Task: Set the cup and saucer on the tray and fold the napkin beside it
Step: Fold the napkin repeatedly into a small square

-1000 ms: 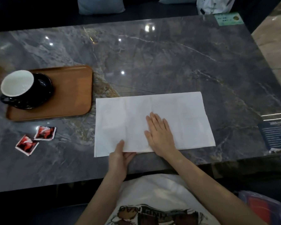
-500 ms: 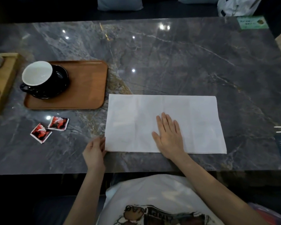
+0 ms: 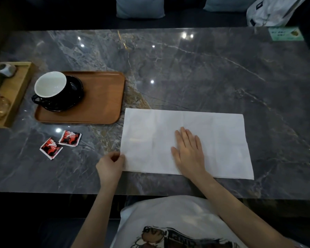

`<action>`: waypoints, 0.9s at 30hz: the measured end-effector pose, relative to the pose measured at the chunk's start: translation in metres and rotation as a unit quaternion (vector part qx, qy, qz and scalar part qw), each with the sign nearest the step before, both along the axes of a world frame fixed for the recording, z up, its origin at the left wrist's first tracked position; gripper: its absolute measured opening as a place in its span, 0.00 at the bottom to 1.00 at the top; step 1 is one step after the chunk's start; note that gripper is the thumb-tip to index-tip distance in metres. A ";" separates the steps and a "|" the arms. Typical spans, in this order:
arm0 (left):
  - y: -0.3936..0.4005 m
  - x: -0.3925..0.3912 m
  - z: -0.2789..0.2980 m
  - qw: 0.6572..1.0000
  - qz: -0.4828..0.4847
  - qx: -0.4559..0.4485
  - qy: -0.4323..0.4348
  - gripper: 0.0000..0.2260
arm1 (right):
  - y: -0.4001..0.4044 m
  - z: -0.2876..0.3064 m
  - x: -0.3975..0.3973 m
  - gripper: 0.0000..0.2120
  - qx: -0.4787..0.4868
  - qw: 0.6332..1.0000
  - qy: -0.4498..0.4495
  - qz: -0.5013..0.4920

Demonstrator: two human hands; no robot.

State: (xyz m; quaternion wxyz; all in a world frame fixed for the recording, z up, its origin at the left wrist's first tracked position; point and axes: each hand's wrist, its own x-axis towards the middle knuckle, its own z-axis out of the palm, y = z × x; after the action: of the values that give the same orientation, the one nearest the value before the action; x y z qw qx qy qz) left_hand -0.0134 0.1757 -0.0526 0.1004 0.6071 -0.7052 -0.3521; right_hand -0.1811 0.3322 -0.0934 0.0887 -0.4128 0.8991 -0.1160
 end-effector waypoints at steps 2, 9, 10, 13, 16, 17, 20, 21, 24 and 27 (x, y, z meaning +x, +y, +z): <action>-0.003 0.002 -0.001 1.000 0.000 0.018 -0.002 0.07 | -0.001 -0.003 -0.002 0.27 0.007 1.000 -0.015 0.003; 0.014 -0.033 0.001 0.953 -0.213 -0.205 -0.060 0.08 | 0.000 -0.009 -0.005 0.27 0.018 0.999 -0.047 0.003; 0.022 -0.046 -0.001 0.935 -0.275 -0.222 -0.041 0.09 | -0.001 -0.007 -0.006 0.26 -0.013 0.998 -0.064 -0.006; 0.044 -0.085 -0.017 0.877 -0.442 -0.183 -0.040 0.19 | -0.003 0.000 -0.009 0.22 -0.148 0.978 -0.127 -0.078; 0.058 -0.116 -0.039 0.817 -0.543 -0.181 -0.067 0.23 | -0.004 0.007 -0.016 0.19 -0.259 0.932 -0.192 -0.166; 0.061 -0.124 -0.043 0.811 -0.553 -0.179 -0.067 0.24 | -0.005 0.010 -0.018 0.19 -0.274 0.922 -0.205 -0.183; 0.062 -0.141 -0.052 0.816 -0.548 -0.167 -0.073 0.24 | -0.009 0.011 -0.026 0.21 -0.242 0.937 -0.175 -0.183; 0.061 -0.144 -0.054 0.817 -0.545 -0.171 -0.078 0.25 | -0.012 0.009 -0.029 0.22 -0.210 0.952 -0.151 -0.165; 0.060 -0.145 -0.058 0.822 -0.538 -0.169 -0.082 0.25 | -0.015 0.000 -0.041 0.23 -0.085 0.986 -0.101 -0.097; 0.060 -0.144 -0.059 0.824 -0.538 -0.160 -0.085 0.24 | -0.006 -0.013 -0.063 0.25 0.019 0.998 -0.026 -0.061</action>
State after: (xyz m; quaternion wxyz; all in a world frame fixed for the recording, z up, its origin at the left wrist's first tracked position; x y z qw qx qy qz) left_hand -0.1577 0.2360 -0.1113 -0.0696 0.1347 -0.9719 -0.1800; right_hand -0.2443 0.3267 -0.1062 0.1123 -0.3521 0.9221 -0.1145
